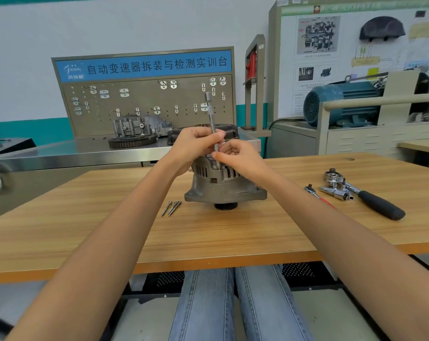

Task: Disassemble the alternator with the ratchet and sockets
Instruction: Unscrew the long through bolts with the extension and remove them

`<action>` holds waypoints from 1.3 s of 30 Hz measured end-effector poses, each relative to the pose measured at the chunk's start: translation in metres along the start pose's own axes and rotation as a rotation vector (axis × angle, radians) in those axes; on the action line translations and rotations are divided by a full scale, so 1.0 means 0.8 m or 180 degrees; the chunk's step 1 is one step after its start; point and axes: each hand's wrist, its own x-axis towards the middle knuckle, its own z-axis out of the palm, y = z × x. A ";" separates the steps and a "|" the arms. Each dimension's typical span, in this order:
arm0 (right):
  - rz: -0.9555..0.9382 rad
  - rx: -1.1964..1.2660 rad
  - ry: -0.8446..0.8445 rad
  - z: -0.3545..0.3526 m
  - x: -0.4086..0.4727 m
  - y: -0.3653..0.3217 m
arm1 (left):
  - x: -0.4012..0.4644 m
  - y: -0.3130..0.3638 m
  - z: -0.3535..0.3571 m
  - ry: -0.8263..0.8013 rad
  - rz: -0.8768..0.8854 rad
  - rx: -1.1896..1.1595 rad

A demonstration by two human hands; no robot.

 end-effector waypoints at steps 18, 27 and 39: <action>0.0011 -0.0141 0.0021 0.004 0.003 0.004 | -0.001 -0.001 -0.001 -0.0017 0.0070 -0.0062; 0.0044 -0.0128 -0.0053 0.002 0.002 0.004 | -0.001 -0.001 -0.003 -0.0099 0.0047 -0.0216; 0.0060 -0.0197 -0.0095 0.000 0.004 0.003 | -0.003 0.000 -0.005 -0.0171 -0.0035 -0.0400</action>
